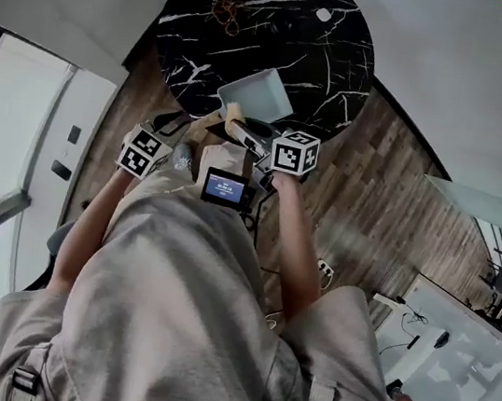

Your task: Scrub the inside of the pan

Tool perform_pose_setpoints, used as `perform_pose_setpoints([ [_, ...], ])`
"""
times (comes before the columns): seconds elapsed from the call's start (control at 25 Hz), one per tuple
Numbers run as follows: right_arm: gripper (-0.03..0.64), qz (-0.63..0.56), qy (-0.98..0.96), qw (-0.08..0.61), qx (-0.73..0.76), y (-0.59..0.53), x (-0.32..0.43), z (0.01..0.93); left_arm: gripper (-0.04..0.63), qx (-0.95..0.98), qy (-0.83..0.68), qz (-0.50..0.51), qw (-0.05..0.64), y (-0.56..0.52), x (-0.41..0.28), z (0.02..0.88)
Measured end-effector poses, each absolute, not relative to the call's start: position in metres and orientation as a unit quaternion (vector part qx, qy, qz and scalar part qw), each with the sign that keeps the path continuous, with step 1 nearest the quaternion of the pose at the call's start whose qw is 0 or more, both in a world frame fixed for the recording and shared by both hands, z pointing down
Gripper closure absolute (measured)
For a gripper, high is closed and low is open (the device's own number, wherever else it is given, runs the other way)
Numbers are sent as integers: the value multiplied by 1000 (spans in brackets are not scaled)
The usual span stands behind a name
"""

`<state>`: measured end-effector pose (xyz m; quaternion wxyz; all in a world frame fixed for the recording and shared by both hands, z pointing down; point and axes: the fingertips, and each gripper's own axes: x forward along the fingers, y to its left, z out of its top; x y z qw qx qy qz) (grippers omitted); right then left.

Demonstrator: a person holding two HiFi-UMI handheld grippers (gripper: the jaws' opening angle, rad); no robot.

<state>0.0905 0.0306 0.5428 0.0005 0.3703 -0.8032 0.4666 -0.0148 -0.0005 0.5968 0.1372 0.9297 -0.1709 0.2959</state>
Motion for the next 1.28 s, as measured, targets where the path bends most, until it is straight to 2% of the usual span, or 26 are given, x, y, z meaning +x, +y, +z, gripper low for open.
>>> perform_pose_setpoints([
  [0.16,569,377,-825,19,420,27,89,513,530,950,-208,212,98,-21,-1,524],
  [0.28,569,321,-828,-13,459,20,94,483,569,957,-229,164,67,-31,8,475],
  [0.4,569,254,-824,-24,507,22,100,457,576,959,-247,129,45,-33,10,442],
  [0.56,569,177,-824,-36,537,29,102,424,591,955,-275,99,41,-36,9,419],
  [0.76,569,82,-815,9,573,28,104,396,594,949,-297,96,38,-39,8,412],
  [0.96,571,54,-823,60,562,20,89,398,594,949,-304,83,13,-37,10,407],
  [1.28,574,81,-828,69,550,17,79,413,594,952,-290,94,14,-34,12,417],
])
